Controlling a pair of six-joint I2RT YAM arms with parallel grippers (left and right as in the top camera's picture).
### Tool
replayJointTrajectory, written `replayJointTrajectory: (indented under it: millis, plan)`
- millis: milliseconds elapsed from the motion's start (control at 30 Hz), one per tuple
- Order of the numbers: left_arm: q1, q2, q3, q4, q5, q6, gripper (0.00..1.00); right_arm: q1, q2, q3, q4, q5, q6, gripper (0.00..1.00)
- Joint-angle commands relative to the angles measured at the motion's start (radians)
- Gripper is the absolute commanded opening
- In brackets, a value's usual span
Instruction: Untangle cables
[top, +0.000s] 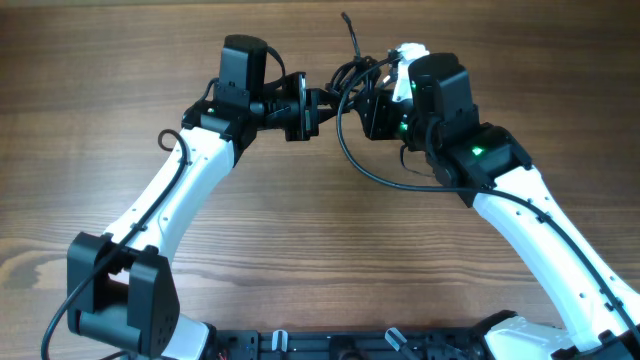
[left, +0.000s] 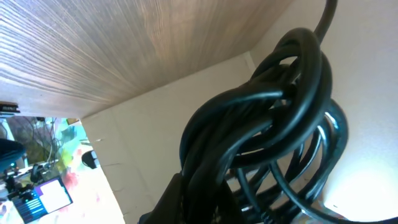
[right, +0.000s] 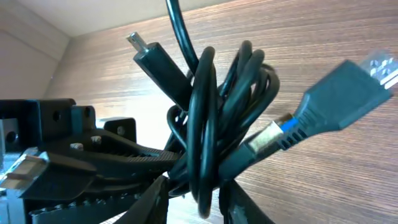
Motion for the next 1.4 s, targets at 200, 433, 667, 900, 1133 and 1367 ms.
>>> replayJointTrajectory:
  millis: [200, 433, 667, 900, 1133, 1367]
  plan:
    - [-0.003, -0.026, 0.009, 0.0, 0.002, 0.042, 0.04, -0.013, 0.044, 0.014, -0.082, 0.066, 0.058, 0.13]
    - [-0.03, -0.026, 0.009, -0.116, -0.008, 0.106, 0.04, -0.012, 0.044, 0.014, -0.058, 0.06, 0.105, 0.12]
    - [-0.098, -0.026, 0.009, -0.115, 0.04, 0.103, 0.04, -0.012, 0.056, 0.014, -0.029, 0.034, 0.108, 0.2]
    - [-0.119, -0.026, 0.009, -0.113, 0.066, 0.101, 0.04, -0.012, 0.158, 0.014, 0.062, 0.027, 0.124, 0.2]
    - [-0.096, -0.026, 0.009, -0.113, -0.034, 0.208, 0.04, -0.08, 0.154, 0.014, -0.055, 0.03, 0.084, 0.04]
    - [-0.018, -0.026, 0.009, -0.224, -0.698, 0.769, 0.04, -0.239, 0.068, 0.014, -0.409, -0.057, -0.082, 0.04]
